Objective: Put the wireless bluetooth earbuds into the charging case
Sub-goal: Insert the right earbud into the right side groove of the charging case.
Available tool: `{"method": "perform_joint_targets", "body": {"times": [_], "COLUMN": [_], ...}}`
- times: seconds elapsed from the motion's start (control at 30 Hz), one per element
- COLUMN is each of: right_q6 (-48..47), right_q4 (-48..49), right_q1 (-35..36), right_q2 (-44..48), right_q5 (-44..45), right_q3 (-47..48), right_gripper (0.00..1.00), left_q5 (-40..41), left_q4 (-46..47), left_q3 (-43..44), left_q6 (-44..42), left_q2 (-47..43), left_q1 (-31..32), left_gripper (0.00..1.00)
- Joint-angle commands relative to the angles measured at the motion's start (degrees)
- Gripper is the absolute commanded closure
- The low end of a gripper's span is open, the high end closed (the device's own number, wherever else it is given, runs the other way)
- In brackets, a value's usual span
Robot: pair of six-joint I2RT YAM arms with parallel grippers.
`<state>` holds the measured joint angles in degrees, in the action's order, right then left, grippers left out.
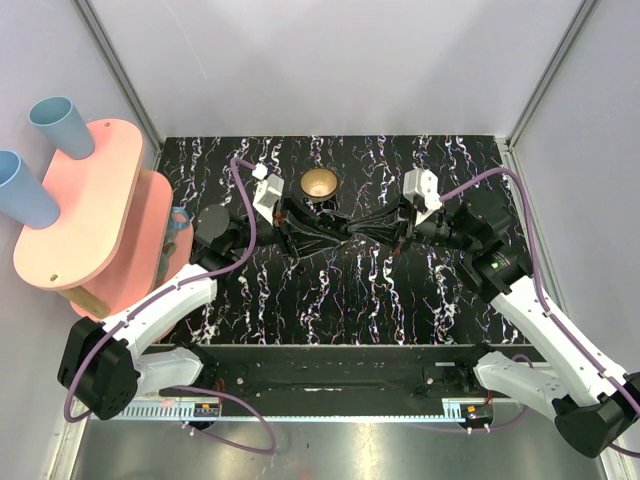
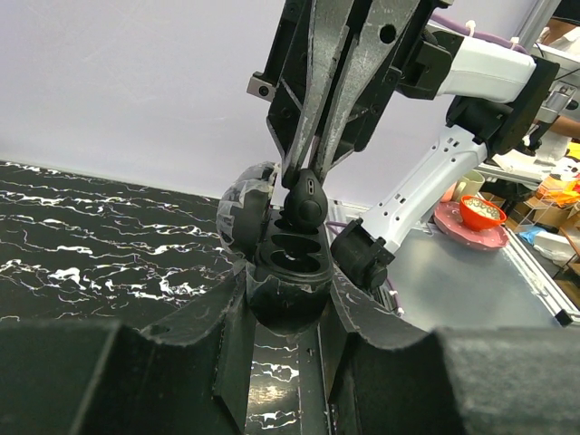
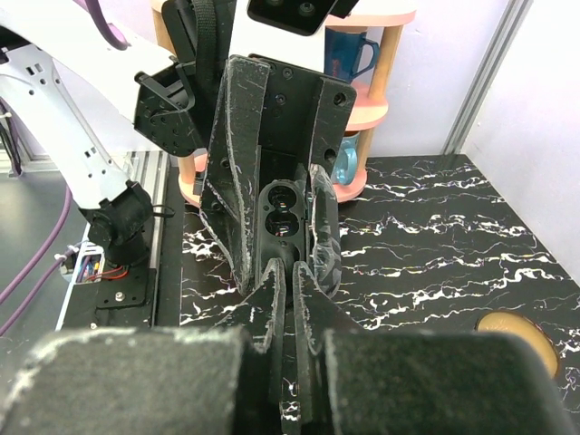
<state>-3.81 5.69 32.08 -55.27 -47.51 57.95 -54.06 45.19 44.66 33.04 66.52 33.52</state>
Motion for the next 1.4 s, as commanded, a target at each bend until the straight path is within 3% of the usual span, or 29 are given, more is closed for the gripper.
{"method": "perform_joint_targets", "body": {"times": [0.0, 0.63, 0.73, 1.27, 1.37], "right_q6": [-0.9, -6.8, -6.9, -3.7, -2.7], "right_q4": [-0.1, -9.0, -8.2, -1.2, 0.7], "right_q1": [1.1, 3.0, 3.0, 3.0, 3.0], "right_q2": [0.0, 0.9, 2.0, 5.0, 5.8], "right_q5": [0.7, 8.6, 9.7, 9.8, 9.5], "right_q3": [0.1, -0.3, -0.6, -2.8, -3.3], "right_gripper": [0.99, 0.94, 0.84, 0.71, 0.64], "left_q5": [-0.8, 0.7, 1.0, 2.6, 5.2], "left_q4": [4.4, 4.7, 4.4, -1.4, -5.0], "left_q3": [2.8, 2.4, 2.1, 1.6, 1.4], "left_q6": [0.4, 0.2, -0.2, -4.7, -7.5], "left_q2": [0.1, -0.7, -0.8, -2.7, -3.7], "left_q1": [0.1, 0.2, 0.2, 0.1, 0.1], "left_gripper": [1.0, 1.0, 1.0, 1.0, 1.0]}}
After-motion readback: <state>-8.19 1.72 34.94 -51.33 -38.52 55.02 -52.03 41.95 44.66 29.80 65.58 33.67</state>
